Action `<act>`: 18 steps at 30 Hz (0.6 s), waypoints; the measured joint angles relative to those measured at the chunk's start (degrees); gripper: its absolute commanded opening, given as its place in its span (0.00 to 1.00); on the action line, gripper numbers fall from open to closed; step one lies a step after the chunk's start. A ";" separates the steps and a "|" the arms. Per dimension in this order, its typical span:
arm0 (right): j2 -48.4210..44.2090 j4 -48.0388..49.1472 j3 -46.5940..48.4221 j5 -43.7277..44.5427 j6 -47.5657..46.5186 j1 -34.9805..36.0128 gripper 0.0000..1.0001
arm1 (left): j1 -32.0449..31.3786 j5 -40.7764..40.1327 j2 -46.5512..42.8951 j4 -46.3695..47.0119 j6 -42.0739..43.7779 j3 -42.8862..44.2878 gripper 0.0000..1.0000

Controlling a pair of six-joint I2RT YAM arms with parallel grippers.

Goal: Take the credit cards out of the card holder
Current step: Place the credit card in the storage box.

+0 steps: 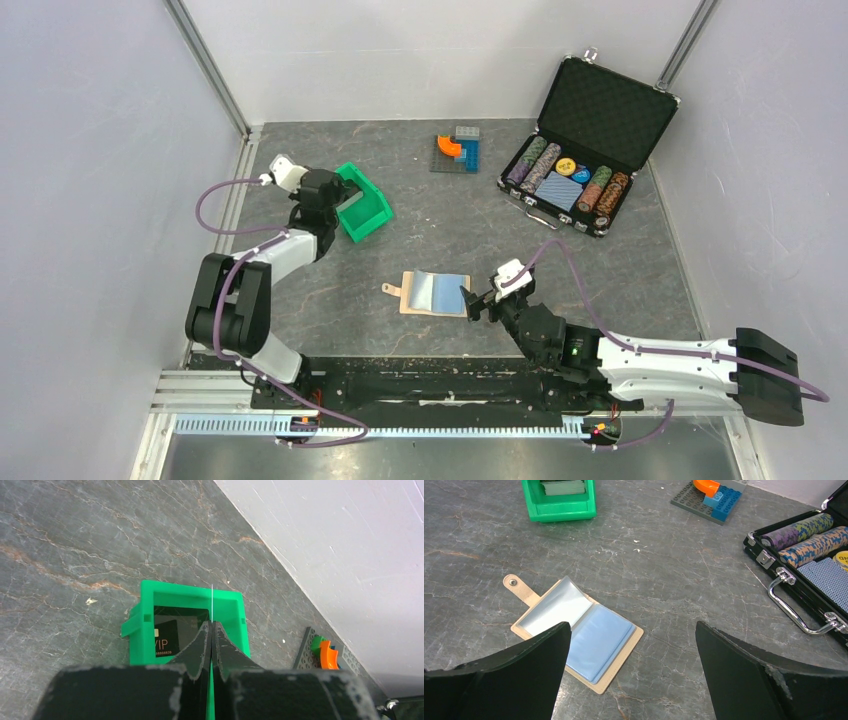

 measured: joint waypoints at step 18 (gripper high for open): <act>0.74 -0.15 1.29 -0.33 -0.61 0.00 0.98 | -1.09 -5.64 5.01 0.17 -1.09 -0.22 0.02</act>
